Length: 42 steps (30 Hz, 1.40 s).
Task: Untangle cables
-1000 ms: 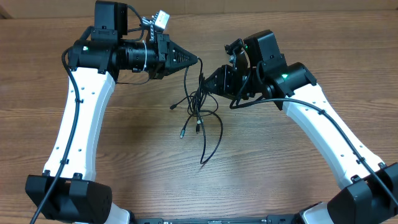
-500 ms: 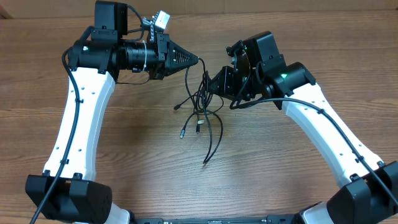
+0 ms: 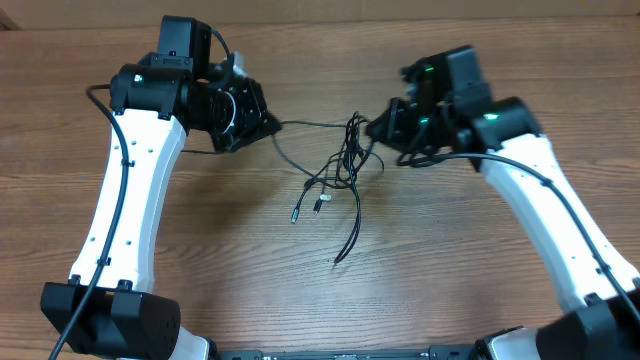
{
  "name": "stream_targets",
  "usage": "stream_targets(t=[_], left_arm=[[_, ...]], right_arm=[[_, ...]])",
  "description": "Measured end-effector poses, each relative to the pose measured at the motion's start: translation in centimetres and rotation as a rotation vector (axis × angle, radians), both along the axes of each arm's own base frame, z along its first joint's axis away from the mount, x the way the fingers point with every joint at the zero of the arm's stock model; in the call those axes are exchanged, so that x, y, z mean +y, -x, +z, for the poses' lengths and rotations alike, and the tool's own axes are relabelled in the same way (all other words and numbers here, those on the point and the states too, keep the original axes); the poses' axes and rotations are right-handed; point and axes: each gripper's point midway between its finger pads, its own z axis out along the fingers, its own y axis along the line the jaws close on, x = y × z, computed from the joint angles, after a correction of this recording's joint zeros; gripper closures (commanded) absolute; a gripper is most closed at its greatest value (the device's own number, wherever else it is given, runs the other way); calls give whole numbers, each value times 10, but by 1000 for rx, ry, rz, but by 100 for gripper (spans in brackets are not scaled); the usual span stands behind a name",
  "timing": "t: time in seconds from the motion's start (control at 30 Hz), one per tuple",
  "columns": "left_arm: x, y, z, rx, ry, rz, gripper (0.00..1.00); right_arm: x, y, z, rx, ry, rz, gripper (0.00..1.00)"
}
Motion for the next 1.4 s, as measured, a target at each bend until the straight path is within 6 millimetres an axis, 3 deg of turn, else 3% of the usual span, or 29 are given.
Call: stream_targets(t=[0.2, 0.43, 0.63, 0.73, 0.8, 0.9, 1.07, 1.17, 1.27, 1.4], left_arm=[[36, -2, -20, 27, -233, 117, 96], [62, -5, -26, 25, -377, 213, 96], [124, -4, -29, 49, -591, 398, 96], [142, -4, -28, 51, -639, 448, 96], [143, -5, -27, 46, -635, 453, 96], [127, -20, -24, -18, -555, 376, 96], [57, -36, -5, -179, -247, 40, 96], [16, -32, 17, -272, -33, -141, 96], [-11, -21, 38, -332, 140, -273, 96], [-39, -2, 63, -409, 320, -427, 96]], right_arm=[[-44, -2, 7, 2, 77, -120, 96], [-64, -2, -3, 43, 150, -211, 96], [-99, -15, -6, 45, 211, -391, 96], [-99, -18, -4, 41, 199, -414, 96], [-95, -20, -2, 31, 176, -401, 96], [-84, -22, 4, 4, 133, -335, 90], [-56, -13, 11, -8, 53, -180, 64], [-42, -7, 13, -11, 35, -119, 48], [-24, 2, 13, -16, 32, -54, 25], [0, 10, 9, -27, 37, 25, 24]])
